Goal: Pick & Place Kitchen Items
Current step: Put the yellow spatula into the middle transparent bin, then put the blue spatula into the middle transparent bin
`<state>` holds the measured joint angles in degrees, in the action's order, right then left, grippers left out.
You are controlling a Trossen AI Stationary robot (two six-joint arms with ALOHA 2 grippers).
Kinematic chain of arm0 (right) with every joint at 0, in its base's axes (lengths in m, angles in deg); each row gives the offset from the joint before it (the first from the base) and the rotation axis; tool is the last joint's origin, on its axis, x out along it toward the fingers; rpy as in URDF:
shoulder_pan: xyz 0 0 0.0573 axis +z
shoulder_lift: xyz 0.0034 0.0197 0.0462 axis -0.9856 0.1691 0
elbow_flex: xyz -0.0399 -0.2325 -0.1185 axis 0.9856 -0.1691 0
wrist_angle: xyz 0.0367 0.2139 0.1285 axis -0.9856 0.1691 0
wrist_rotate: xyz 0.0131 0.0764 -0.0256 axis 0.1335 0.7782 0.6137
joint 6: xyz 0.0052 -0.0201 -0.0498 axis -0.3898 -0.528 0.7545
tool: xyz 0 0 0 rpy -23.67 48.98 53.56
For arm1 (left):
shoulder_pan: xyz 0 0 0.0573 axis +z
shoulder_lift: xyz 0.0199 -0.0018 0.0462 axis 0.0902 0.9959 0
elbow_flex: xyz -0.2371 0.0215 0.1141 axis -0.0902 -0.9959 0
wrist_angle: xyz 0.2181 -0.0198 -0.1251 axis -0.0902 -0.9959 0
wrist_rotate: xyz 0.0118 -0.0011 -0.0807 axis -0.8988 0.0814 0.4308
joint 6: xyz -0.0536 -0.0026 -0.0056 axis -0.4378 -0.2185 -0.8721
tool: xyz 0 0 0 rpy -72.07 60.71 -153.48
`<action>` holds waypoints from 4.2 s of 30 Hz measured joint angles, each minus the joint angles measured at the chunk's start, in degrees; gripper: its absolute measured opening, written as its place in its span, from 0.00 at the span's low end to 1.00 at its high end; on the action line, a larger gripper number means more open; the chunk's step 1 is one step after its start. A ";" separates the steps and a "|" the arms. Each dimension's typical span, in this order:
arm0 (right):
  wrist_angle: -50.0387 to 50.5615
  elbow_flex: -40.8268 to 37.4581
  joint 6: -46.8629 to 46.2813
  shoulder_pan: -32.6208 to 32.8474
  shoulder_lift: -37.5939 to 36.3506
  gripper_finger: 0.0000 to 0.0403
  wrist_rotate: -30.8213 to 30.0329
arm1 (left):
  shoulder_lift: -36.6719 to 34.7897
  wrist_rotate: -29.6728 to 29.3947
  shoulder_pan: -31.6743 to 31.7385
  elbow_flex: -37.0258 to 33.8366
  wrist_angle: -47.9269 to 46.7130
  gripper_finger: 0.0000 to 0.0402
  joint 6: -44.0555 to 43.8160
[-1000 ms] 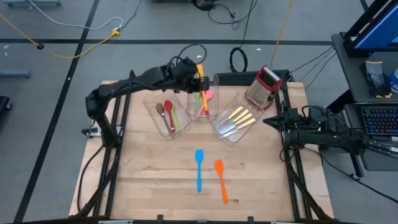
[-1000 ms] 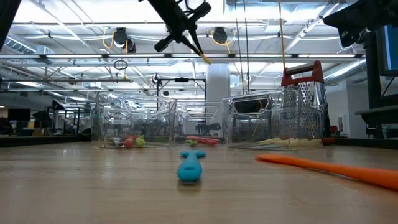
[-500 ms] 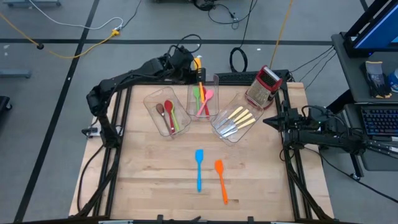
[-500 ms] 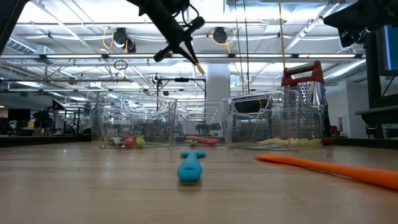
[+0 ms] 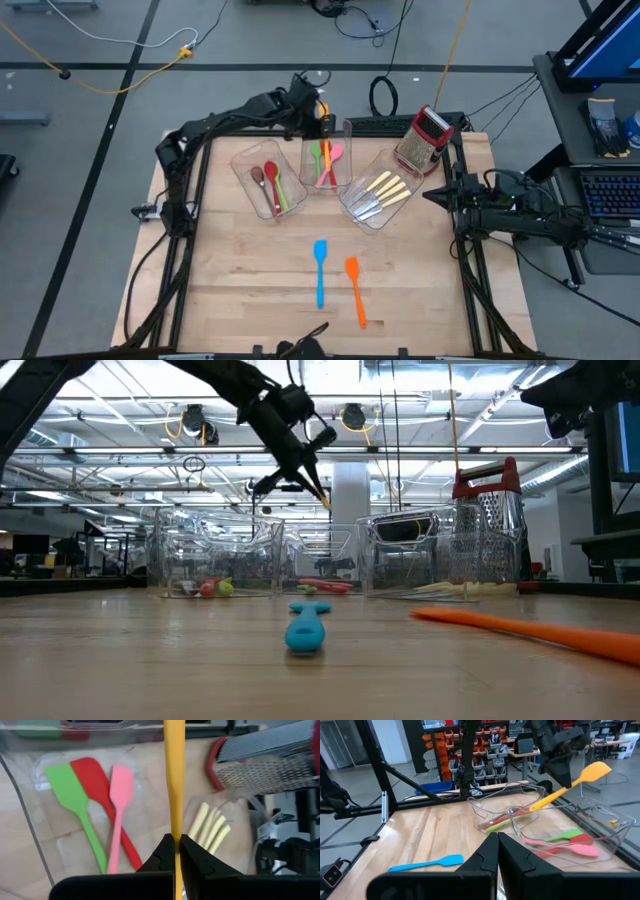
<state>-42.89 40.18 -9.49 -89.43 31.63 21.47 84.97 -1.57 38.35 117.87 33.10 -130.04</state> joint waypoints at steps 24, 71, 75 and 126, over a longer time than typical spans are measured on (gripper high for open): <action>0.79 0.01 -1.72 0.02 0.00 0.00 -0.02 | 8.98 3.98 -0.54 -0.02 -0.75 0.00 1.33; 0.77 -0.02 -3.27 0.00 0.00 0.00 -0.09 | 10.51 5.42 1.01 -0.07 1.67 0.37 4.88; 0.72 -0.02 -3.24 0.00 0.02 0.00 -0.08 | 6.47 4.61 1.04 -0.07 1.99 0.37 5.56; 0.75 -0.02 -1.26 0.00 0.02 0.00 0.23 | -10.41 -32.60 -46.83 -0.04 -8.38 0.37 -25.41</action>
<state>-42.14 40.16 -10.75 -89.43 31.65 21.70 74.57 -34.17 -8.48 117.83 24.72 -155.45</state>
